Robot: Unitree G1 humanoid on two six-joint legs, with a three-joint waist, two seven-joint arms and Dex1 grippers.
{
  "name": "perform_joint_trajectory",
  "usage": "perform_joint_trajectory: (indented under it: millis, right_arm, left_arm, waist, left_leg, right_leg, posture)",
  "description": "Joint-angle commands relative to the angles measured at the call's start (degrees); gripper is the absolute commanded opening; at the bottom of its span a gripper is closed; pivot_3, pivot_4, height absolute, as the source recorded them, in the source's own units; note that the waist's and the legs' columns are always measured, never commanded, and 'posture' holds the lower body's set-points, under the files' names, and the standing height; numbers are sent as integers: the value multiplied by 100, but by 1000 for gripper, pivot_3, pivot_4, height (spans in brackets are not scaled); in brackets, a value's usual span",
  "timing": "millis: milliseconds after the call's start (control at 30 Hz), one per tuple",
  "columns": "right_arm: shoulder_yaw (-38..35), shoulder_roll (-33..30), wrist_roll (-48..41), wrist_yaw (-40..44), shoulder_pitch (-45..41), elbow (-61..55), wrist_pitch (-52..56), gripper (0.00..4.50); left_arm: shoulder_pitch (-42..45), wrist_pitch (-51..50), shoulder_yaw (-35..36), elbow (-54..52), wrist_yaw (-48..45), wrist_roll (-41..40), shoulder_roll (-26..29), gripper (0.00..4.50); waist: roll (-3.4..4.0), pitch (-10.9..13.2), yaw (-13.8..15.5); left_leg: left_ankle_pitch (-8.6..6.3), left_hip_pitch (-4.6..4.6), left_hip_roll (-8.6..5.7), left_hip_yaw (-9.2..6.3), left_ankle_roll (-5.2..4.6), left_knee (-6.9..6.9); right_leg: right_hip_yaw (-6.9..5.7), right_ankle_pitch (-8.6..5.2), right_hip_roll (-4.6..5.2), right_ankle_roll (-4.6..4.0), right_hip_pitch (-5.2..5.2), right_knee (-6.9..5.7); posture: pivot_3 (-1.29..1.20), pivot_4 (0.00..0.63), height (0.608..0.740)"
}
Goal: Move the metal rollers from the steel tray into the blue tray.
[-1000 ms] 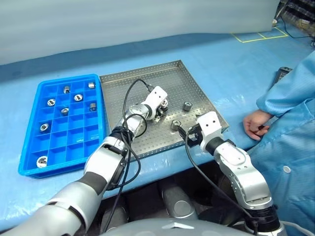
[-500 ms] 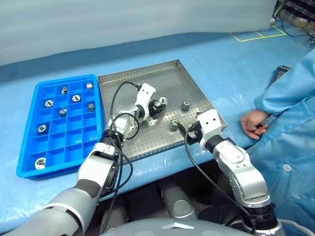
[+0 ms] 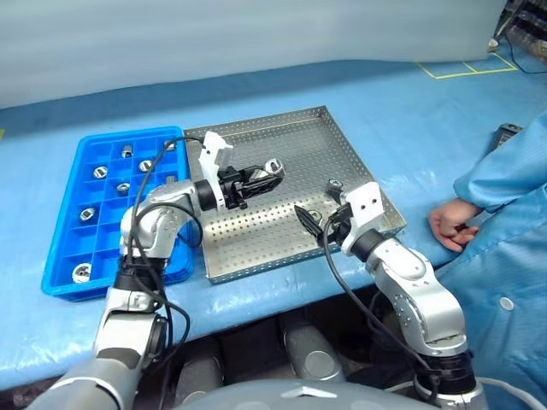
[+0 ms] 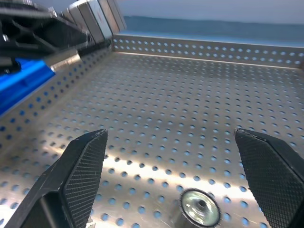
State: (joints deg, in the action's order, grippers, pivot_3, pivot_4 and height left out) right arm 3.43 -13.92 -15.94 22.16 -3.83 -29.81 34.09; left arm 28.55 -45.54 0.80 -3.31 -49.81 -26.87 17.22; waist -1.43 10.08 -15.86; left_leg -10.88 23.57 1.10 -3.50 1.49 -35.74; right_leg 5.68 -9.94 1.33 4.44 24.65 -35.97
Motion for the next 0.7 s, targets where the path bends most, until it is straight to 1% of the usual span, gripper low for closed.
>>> perform_joint_trajectory:
  millis: [33,200,333,500,633,700]
  right_arm:
    - [-219,32,-495,248,-83,-398,-218,4500]
    - [-324,14,-836,349,-70,-446,-273,4500]
    - [-303,-16,-890,283,-81,-405,-256,4500]
    - [-243,-3,-943,206,-98,-344,-159,4500]
    - [-463,311,-1656,1,-137,-310,332,4500]
    - [-647,511,-2178,-118,-192,-289,603,4500]
  left_arm:
    - [-231,132,-440,-742,-330,9,463,2072]
    - [-350,385,-656,-878,-356,103,846,2072]
    - [-361,518,-643,-866,-256,79,858,2072]
    - [-369,759,-808,-837,-251,211,848,2072]
    - [-390,1402,-1151,-925,-261,748,1034,2072]
    - [-382,1690,-1252,-975,-284,902,1080,2072]
  waist:
    - [0,0,15]
    - [0,0,180]
    - [0,0,258]
    - [0,0,290]
    - [0,0,284]
    - [1,0,289]
  left_leg:
    - [0,0,0,0,0,1]
    - [0,1,1,0,0,-6]
    - [0,1,0,1,0,-11]
    - [0,4,0,1,0,-10]
    - [0,3,1,1,0,-10]
    - [0,2,3,1,0,-10]
  right_leg:
    - [0,0,-1,0,1,0]
    - [0,-1,0,-1,1,-1]
    - [0,-1,0,-1,0,0]
    - [0,-1,0,-2,2,0]
    - [0,-1,-1,-2,2,-1]
    - [0,0,-2,-2,2,-3]
  posture:
    - [-165,150,740]
    - [-158,150,740]
    - [-156,150,740]
    - [-155,150,740]
    - [-158,150,740]
    - [-158,150,740]
